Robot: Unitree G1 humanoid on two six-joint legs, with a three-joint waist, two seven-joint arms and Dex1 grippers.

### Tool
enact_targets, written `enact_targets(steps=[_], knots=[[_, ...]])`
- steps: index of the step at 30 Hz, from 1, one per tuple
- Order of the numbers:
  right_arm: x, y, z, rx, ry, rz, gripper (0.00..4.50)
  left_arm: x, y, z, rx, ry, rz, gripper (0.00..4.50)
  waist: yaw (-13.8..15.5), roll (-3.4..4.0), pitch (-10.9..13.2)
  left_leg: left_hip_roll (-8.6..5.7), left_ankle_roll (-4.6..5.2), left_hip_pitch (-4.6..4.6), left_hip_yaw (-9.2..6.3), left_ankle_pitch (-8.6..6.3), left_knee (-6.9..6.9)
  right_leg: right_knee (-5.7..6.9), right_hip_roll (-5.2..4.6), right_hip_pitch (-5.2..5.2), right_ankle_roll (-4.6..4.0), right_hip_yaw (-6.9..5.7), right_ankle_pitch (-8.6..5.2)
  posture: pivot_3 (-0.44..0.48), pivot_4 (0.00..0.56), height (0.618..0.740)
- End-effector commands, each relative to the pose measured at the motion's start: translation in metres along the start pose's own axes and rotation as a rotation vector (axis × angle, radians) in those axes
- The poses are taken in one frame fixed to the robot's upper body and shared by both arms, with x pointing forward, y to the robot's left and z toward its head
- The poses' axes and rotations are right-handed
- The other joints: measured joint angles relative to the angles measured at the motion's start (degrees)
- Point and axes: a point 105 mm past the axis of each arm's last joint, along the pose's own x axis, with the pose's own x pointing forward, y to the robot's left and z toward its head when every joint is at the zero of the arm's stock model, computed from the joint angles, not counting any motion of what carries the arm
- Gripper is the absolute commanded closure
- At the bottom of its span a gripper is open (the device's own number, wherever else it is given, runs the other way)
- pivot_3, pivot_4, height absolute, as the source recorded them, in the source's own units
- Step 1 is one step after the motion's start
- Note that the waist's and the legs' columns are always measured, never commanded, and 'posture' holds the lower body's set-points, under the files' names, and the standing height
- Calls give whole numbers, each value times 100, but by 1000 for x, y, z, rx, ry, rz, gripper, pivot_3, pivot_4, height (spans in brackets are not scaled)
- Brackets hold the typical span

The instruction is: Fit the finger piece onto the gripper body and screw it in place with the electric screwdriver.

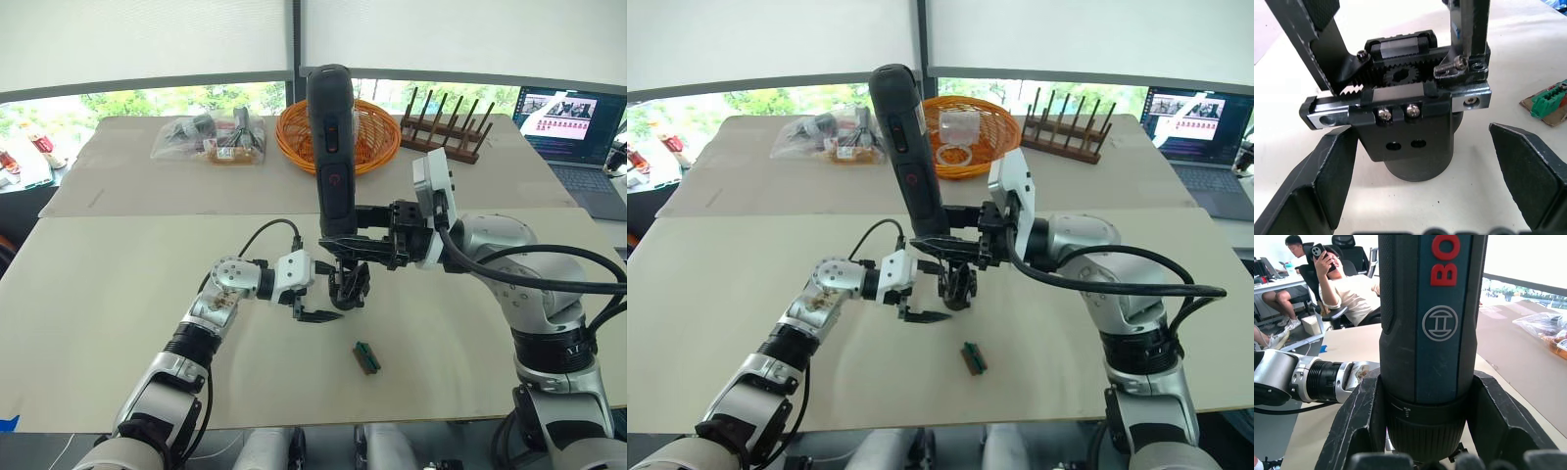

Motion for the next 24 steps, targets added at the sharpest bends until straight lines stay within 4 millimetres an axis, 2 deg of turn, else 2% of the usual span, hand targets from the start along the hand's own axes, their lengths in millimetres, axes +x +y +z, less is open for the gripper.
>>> enact_targets(steps=[1,15,24], knots=[[-1,3,25,-99,-65,13,2608,1,3,10,42,-19,6,0,1,0,0,0,0,0,0,0,0,0,0,0,0,0,0,0,150,740],[-2,1,33,-99,-63,10,2608,3,6,10,46,-20,11,0,1,0,0,-1,0,0,0,0,0,0,0,0,0,0,0,0,150,740],[-3,0,27,-97,-43,8,2608,3,6,10,45,-22,11,0,1,0,0,0,0,0,0,0,0,0,0,0,0,0,0,0,150,740]])
